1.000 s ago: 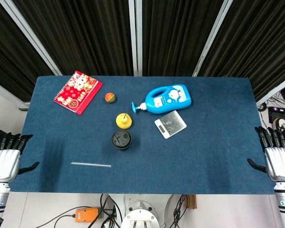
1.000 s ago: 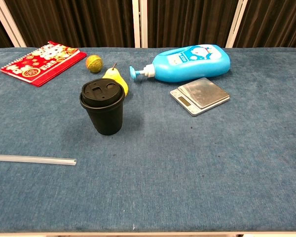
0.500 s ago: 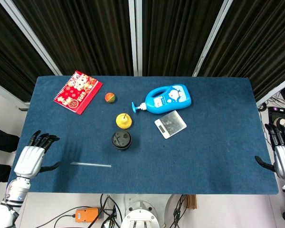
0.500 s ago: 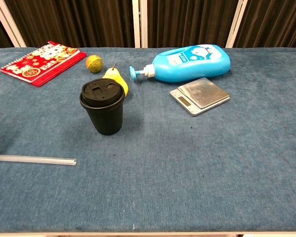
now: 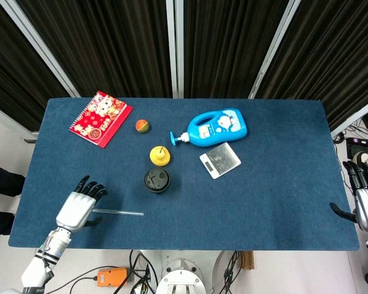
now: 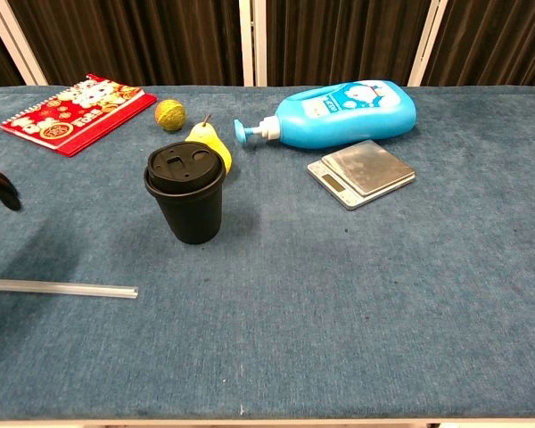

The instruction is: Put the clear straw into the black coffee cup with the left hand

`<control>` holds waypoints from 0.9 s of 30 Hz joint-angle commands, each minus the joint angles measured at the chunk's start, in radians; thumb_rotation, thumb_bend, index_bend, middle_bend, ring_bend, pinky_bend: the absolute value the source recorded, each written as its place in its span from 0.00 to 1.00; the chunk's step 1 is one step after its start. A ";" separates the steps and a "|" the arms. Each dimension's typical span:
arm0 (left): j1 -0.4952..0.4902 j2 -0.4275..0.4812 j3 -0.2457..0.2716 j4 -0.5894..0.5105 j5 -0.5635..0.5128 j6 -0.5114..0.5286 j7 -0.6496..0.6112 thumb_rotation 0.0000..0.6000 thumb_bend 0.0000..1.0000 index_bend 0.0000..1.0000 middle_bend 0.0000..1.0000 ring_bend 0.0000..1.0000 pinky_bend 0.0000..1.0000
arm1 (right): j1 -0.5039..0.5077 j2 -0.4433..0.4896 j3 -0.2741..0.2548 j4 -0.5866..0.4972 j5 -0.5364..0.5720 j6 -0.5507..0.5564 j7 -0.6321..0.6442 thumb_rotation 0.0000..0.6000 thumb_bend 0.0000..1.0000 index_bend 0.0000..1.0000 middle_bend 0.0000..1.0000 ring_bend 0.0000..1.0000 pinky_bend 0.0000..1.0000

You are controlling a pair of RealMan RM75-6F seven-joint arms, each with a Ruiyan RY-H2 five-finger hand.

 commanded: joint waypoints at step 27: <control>-0.074 -0.216 -0.006 -0.035 -0.204 -0.073 0.402 1.00 0.29 0.43 0.21 0.04 0.05 | 0.003 -0.016 0.000 0.034 0.024 -0.027 0.035 1.00 0.29 0.00 0.14 0.00 0.09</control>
